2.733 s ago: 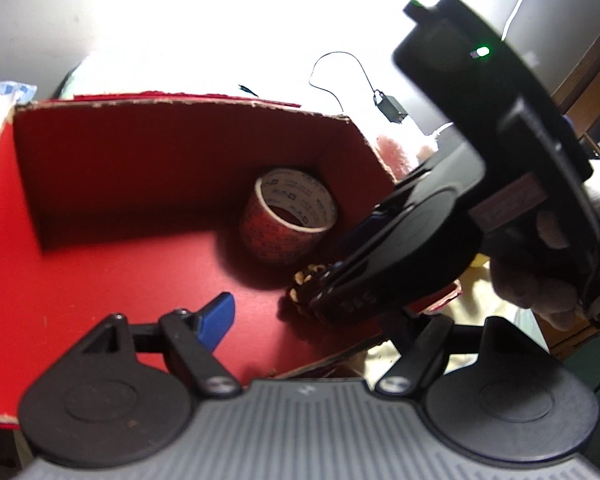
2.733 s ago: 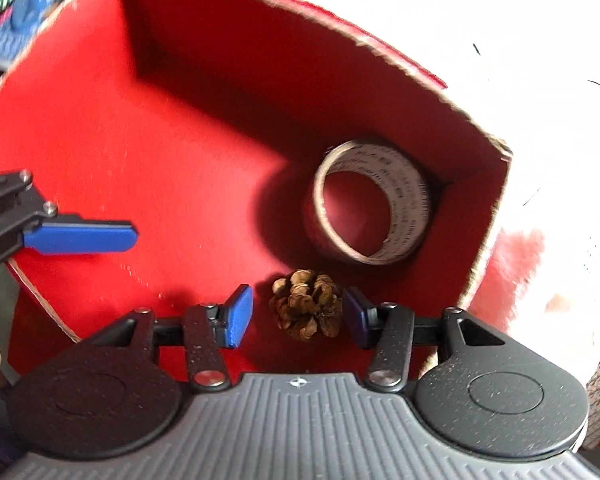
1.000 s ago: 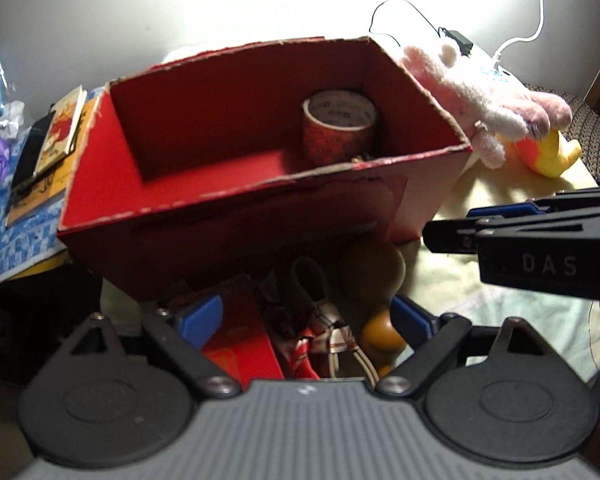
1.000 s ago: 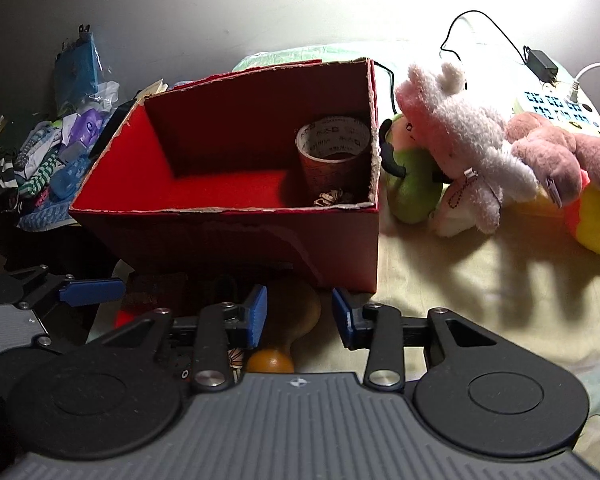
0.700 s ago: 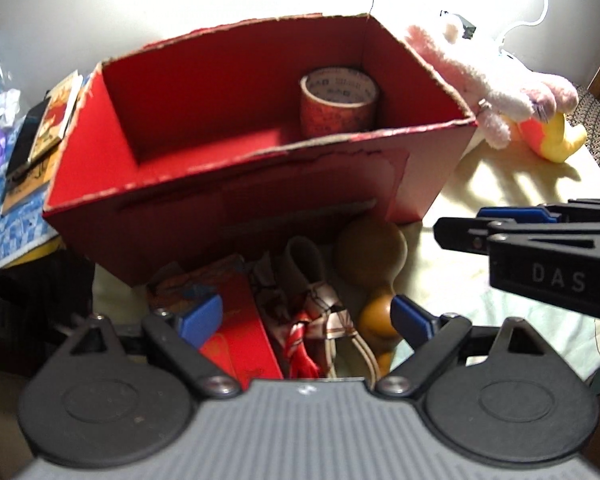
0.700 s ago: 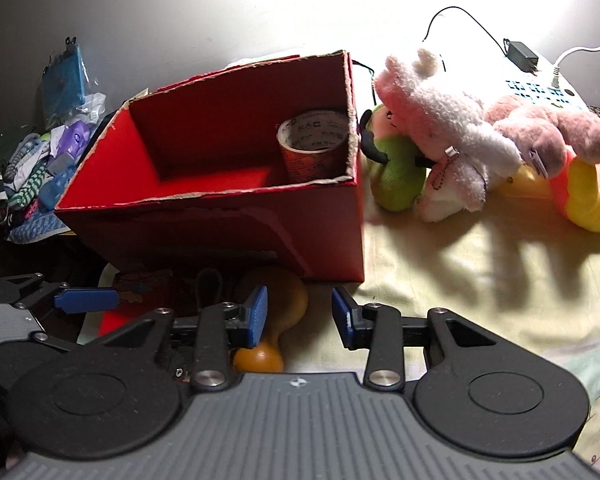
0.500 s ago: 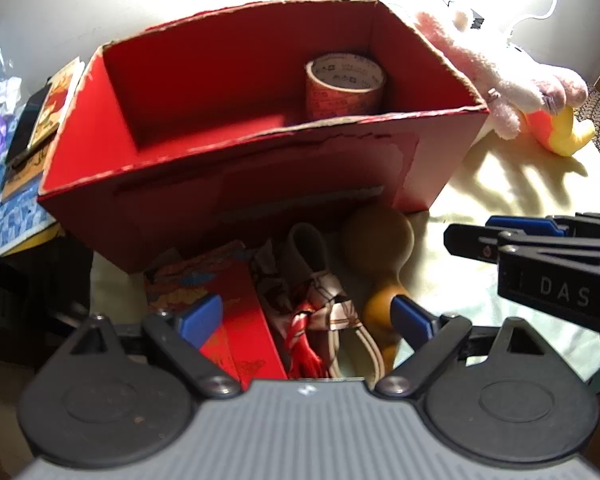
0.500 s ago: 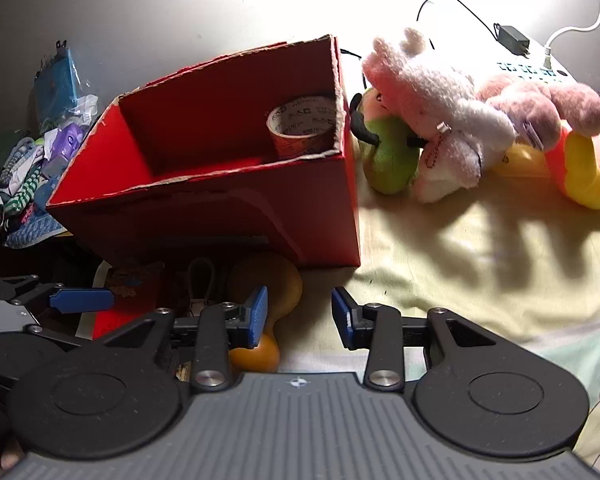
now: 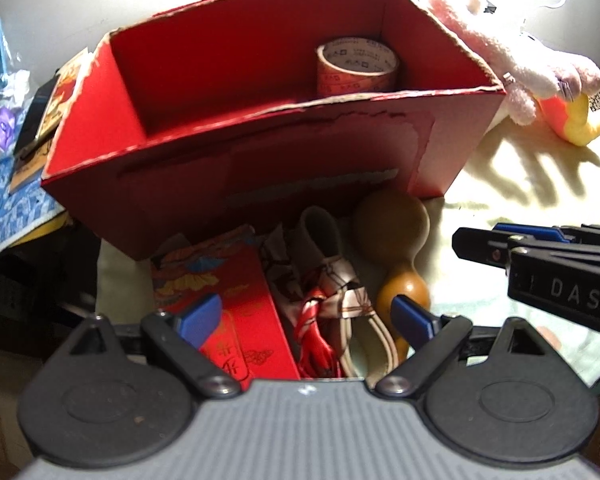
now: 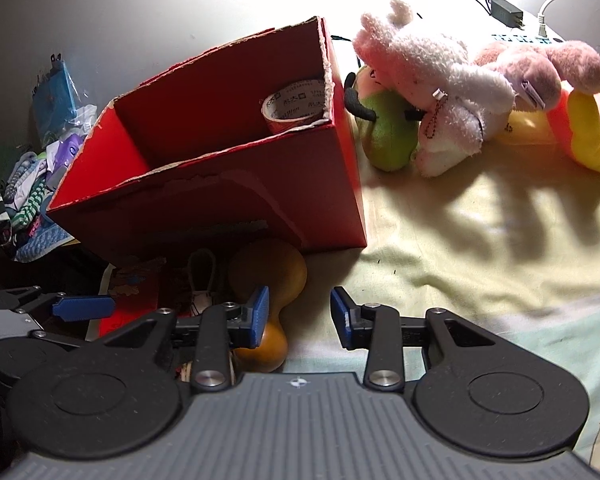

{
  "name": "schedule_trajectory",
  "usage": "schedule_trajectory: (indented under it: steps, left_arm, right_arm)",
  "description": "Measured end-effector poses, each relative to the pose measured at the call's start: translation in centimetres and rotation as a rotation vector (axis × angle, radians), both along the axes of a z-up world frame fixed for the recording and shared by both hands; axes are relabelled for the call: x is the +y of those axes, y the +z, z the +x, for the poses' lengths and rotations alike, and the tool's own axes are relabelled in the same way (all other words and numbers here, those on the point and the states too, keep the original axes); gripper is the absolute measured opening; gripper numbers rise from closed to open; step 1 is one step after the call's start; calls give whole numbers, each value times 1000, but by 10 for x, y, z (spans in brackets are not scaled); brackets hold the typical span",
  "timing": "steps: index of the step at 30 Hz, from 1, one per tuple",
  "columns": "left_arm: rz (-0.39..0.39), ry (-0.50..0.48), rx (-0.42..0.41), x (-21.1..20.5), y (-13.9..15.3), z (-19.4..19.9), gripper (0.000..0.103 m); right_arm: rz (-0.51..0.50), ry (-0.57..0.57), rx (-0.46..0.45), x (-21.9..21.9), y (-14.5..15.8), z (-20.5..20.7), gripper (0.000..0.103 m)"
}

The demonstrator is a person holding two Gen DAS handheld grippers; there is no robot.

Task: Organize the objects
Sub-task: 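Lower the open right gripper around the neck of the wooden gourd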

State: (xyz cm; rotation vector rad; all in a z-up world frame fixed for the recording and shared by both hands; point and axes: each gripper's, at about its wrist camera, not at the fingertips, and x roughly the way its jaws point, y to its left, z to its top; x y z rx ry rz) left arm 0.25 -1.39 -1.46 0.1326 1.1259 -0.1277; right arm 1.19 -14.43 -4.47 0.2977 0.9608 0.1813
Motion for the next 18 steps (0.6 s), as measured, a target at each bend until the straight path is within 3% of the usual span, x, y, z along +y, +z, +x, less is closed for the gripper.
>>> schedule_trajectory:
  steps: [11,18]
  left_arm:
    - [24,-8,24,-4,-7,-1,92]
    - [50,-9,39,-9,-12,1,92]
  right_arm:
    - [107,-27,35,-13,-12,-1,37]
    - [124,-23,22,-14,-18,-4,36]
